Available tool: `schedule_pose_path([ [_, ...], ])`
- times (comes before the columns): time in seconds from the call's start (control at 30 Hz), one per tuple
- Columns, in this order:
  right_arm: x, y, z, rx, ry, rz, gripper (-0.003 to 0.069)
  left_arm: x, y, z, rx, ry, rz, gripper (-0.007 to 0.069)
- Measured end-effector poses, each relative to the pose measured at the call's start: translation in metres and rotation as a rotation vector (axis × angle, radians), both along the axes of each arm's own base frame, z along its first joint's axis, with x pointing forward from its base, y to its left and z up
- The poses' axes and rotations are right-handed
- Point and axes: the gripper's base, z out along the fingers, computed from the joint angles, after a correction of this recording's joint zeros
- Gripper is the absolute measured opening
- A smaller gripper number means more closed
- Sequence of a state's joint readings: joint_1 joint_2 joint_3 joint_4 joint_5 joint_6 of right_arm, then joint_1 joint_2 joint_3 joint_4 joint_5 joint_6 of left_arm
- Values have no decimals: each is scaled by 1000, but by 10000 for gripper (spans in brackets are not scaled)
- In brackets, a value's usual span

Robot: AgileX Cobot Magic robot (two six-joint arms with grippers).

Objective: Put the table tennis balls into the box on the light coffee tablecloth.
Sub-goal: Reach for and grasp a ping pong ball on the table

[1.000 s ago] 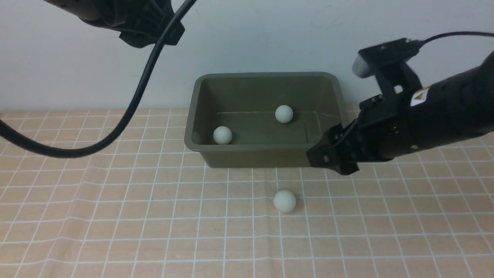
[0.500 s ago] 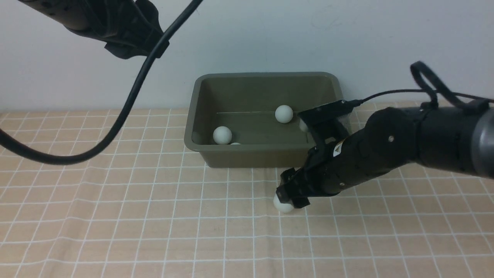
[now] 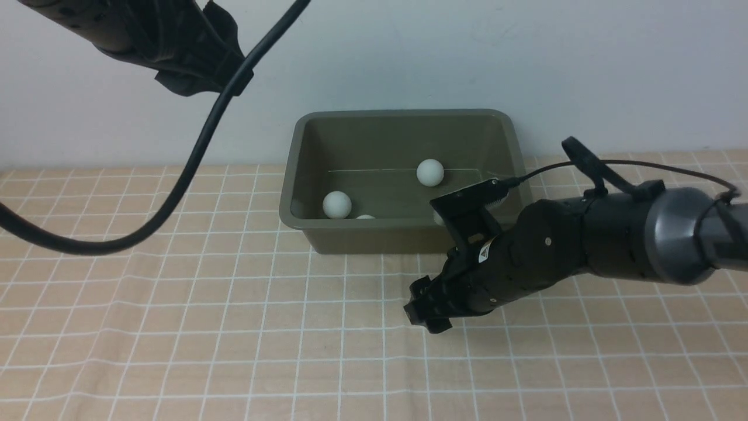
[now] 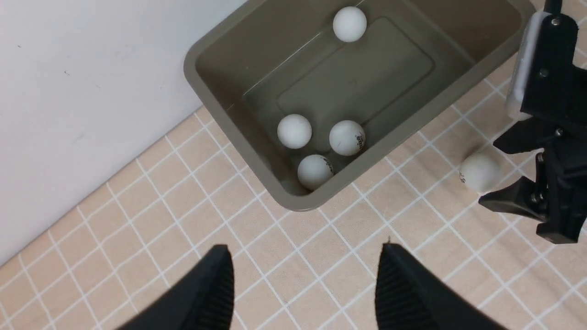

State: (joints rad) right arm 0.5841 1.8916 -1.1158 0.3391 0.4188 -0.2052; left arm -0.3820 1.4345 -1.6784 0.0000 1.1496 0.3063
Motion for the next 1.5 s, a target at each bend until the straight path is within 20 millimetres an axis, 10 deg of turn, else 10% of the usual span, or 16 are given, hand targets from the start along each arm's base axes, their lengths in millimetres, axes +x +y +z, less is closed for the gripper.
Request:
schedule_pose_path([
  [0.5, 5, 1, 1, 19, -54, -12, 446, -1, 1, -1, -1, 25, 12, 377],
  [1.5, 9, 3, -22, -13, -34, -3, 524, -4, 2, -4, 11, 71, 18, 377],
])
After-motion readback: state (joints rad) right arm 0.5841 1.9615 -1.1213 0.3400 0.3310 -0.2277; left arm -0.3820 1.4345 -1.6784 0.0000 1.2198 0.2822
